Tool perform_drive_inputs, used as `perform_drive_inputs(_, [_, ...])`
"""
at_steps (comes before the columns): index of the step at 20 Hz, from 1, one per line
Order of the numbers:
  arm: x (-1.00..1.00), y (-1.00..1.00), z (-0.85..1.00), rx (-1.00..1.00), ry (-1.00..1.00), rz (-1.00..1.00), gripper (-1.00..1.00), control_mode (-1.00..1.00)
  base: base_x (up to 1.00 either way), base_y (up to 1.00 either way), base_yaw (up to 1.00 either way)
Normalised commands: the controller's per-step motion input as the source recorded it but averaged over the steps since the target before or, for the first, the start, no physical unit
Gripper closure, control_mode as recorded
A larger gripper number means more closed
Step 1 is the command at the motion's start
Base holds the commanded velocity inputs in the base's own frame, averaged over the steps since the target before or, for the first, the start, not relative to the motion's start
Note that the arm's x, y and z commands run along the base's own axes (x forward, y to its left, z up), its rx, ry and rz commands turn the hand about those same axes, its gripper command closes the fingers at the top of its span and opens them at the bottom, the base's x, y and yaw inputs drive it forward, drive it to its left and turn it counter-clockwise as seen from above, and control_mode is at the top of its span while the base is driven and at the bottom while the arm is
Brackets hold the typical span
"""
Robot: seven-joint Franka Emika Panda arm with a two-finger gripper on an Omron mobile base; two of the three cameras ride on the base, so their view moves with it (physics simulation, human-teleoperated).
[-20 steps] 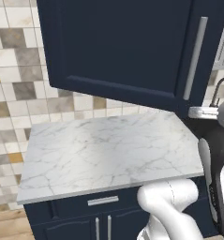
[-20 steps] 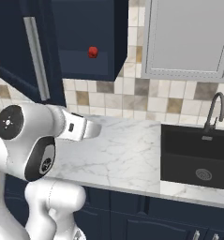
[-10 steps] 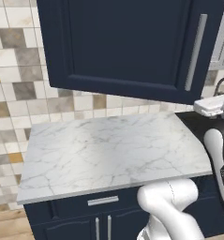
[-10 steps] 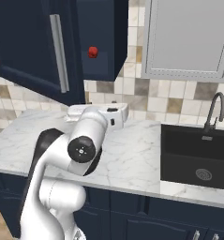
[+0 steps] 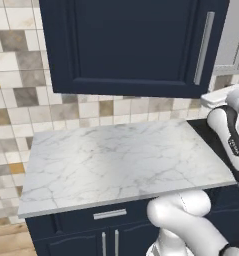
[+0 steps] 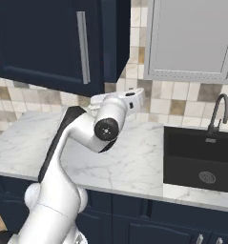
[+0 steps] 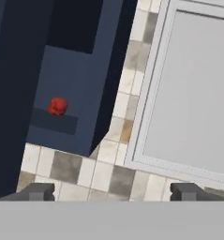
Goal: Pick the bell pepper from the counter and place it in the cabinet. Then close the cabinet.
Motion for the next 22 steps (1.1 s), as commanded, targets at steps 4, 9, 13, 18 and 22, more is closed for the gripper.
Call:
perform_drive_inputs(4, [1.0,0.17,0.02,-0.07,0.32,-0.05,-1.0,-1.0,0.0,0.0,0.0])
perform_drive_inputs(9, [1.0,0.22,0.0,-0.09,0.32,-0.02,-1.0,-1.0,0.0,0.0,0.0])
perform_drive_inputs(13, [1.0,0.25,-0.05,-0.13,0.2,-0.02,-1.0,-1.0,0.0,0.0,0.0])
perform_drive_inputs(18, [1.0,0.22,-0.43,-0.19,-0.03,0.0,-1.0,-1.0,0.0,0.0,0.0])
perform_drive_inputs(22, [0.93,0.08,-0.74,-0.19,-0.3,0.0,-1.0,-1.0,0.0,0.0,0.0])
